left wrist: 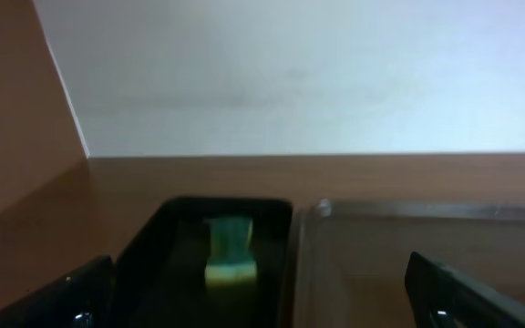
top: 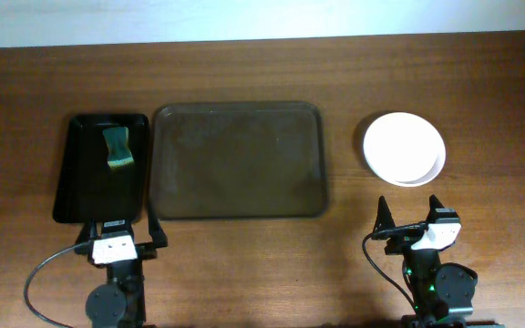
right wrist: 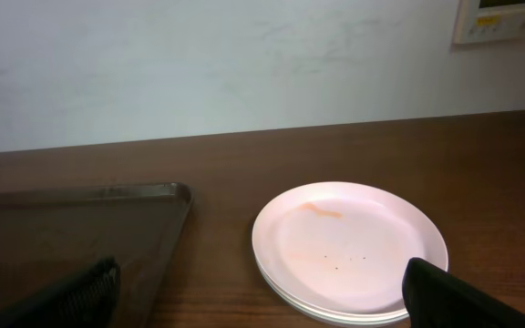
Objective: Clean dirty plates on tray and stack at the side
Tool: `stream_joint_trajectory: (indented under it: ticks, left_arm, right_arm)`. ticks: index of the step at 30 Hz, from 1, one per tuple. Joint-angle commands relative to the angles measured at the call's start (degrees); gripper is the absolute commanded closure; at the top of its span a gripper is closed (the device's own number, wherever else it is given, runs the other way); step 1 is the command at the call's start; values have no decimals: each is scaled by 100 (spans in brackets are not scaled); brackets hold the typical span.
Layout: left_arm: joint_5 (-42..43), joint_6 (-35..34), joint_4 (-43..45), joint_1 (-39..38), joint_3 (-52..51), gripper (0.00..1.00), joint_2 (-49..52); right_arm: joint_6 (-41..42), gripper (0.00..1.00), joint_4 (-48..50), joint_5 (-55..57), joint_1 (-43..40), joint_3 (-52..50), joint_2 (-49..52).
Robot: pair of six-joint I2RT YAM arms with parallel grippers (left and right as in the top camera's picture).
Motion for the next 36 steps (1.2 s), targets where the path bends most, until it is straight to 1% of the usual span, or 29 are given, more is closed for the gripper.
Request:
stream_joint_trajectory:
  ticks: [1,4,36]
  left_arm:
    - [186,568,-302,101,-94,1,-85]
    - [256,778,-365,101,-94,1,-85]
    - [293,774,-365,98,-90,1,-81]
  right_arm:
    - [37,2,-13,-33,-22,-44,-37]
    - [37,2,-13,-33,-22,-44,-37]
    - [37,2,-13,-33,-22,-44,-37]
